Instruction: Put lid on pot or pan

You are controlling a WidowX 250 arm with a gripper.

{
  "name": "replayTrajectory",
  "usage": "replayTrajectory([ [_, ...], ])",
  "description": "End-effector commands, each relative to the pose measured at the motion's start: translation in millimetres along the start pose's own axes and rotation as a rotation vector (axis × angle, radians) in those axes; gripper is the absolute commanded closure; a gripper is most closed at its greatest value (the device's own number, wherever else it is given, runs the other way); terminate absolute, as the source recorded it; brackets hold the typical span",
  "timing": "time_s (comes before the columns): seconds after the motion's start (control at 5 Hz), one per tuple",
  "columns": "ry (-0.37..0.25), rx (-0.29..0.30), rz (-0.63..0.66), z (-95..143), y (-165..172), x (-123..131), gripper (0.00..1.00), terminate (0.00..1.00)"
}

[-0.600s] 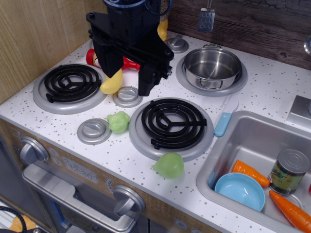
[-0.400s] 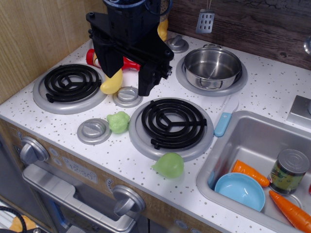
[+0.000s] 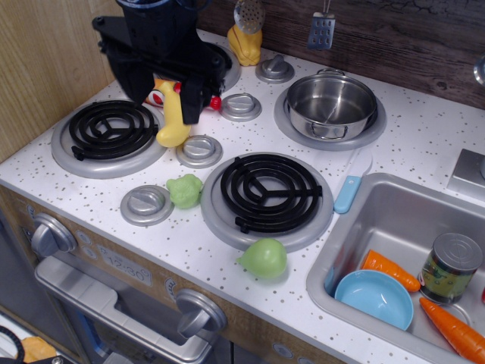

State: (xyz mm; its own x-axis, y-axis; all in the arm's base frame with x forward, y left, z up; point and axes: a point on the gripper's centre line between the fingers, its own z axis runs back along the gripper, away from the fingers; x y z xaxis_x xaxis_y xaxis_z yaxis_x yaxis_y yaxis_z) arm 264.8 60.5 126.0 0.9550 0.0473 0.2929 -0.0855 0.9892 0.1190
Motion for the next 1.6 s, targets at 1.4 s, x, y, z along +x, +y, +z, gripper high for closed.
replayTrajectory([
  [1.4,-0.368,-0.138,-0.386,-117.4,101.9,179.0,0.00,0.00],
])
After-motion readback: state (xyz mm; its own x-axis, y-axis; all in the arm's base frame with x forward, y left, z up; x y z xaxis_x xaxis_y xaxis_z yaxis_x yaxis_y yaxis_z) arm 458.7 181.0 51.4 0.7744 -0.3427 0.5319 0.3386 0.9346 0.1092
